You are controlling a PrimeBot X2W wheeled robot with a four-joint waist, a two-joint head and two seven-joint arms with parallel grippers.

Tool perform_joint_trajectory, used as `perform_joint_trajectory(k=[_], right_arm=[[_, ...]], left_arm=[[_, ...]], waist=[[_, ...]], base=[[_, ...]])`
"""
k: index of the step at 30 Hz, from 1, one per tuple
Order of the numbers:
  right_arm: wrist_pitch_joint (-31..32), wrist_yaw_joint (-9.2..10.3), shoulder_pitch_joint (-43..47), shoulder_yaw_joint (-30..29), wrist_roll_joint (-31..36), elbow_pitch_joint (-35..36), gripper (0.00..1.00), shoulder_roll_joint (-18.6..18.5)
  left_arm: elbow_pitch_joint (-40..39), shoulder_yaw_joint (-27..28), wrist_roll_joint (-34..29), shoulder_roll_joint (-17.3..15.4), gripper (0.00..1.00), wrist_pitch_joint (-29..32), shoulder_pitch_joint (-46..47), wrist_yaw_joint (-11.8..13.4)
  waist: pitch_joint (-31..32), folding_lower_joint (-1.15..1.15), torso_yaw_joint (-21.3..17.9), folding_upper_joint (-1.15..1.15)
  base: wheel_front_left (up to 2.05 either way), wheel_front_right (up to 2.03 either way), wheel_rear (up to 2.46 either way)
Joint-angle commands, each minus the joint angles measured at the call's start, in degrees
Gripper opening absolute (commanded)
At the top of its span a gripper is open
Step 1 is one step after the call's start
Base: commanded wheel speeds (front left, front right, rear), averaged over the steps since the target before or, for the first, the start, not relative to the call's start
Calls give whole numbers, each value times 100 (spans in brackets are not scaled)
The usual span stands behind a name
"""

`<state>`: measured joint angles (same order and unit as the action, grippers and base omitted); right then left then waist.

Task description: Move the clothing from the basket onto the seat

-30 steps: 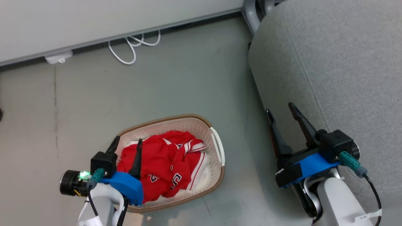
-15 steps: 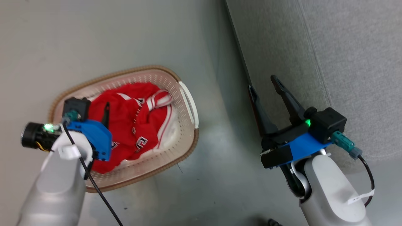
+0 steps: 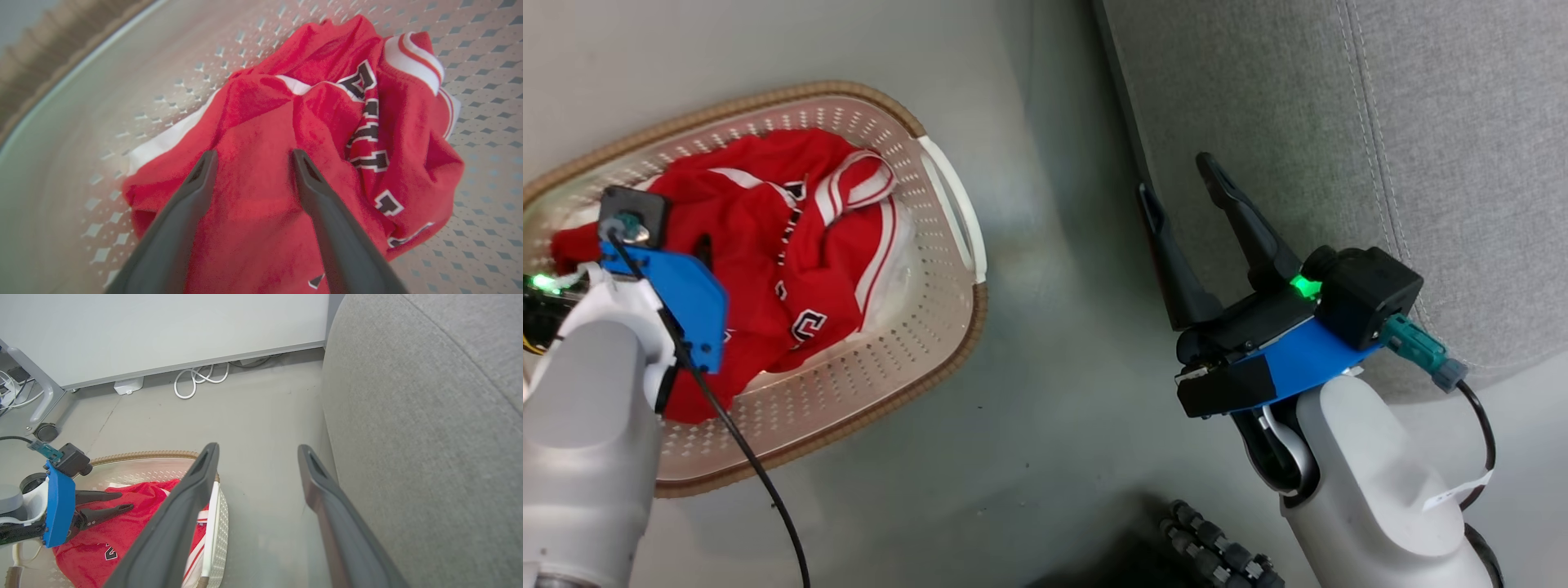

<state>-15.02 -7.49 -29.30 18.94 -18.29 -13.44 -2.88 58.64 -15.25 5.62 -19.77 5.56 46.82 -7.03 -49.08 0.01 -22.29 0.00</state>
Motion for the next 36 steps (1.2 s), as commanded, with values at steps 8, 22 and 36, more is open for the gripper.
perform_joint_trajectory(k=[8, 22, 36], right_arm=[[-21, -1, -122, 171, -214, 88, 100, 0], [-21, -1, -168, 207, -325, 80, 100, 0], [-22, -1, -182, 142, -203, -25, 100, -1]], left_arm=[[115, -30, 12, -128, 100, 570, 195, 300], [-66, -145, 126, -42, 0, 888, 78, 376], [-372, -128, 394, 207, 0, 770, -155, 454]], waist=[[-271, -1, -218, 0], [-316, -1, -242, 0], [-32, -1, -108, 0]], base=[[0, 0, 0], [0, 0, 0], [0, 0, 0]])
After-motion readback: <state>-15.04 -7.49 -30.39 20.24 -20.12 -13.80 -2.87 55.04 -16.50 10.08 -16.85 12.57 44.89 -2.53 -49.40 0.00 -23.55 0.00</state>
